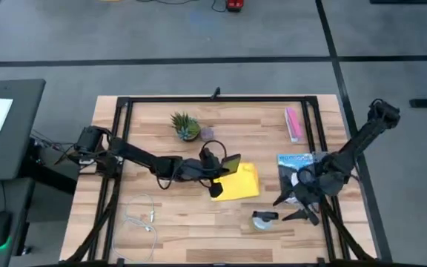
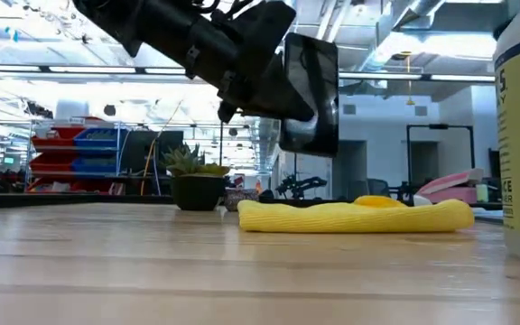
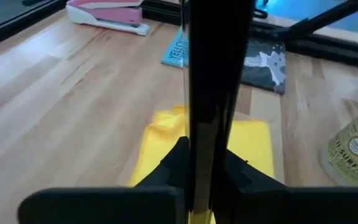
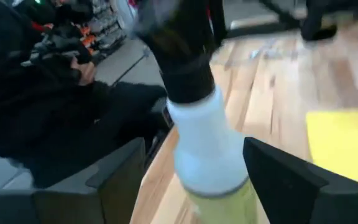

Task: Apply microfiber cloth
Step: Spray the front side of the cellphone using a spray bottle

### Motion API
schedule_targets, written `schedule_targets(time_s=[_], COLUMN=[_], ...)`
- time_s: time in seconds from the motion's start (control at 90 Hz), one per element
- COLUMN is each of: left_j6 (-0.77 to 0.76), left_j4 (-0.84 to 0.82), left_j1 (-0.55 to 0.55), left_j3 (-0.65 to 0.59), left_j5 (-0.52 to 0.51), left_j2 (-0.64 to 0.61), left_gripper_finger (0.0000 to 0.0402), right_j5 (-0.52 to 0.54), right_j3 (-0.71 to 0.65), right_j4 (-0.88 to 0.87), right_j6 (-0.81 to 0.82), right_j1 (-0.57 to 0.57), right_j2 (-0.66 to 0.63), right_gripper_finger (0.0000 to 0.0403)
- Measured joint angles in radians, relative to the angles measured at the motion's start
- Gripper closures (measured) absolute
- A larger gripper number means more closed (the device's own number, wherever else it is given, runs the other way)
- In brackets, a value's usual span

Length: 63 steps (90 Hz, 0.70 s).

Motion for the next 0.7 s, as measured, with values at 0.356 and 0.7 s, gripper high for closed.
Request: schedule_targets(time_s=[0.356,0.7], left_j6=[0.002,0.006], left_j4=[-0.018,-0.024], left_j1=[0.001,0.002], left_j3=[0.003,0.003], left_j5=[-0.010,-0.011], left_j2=[0.000,0.000], left_gripper_finger=[0.0389,0.0389], right_j5=[0.015,0.012], right_j3=[0.000,0.000], right_j4=[0.192,0.388], right_j6=[-0.063,-0.087], right_j1=[-0.047,-0.050], right_j2=[0.138,0.251], right_gripper_finger=[0.0127,0.0098])
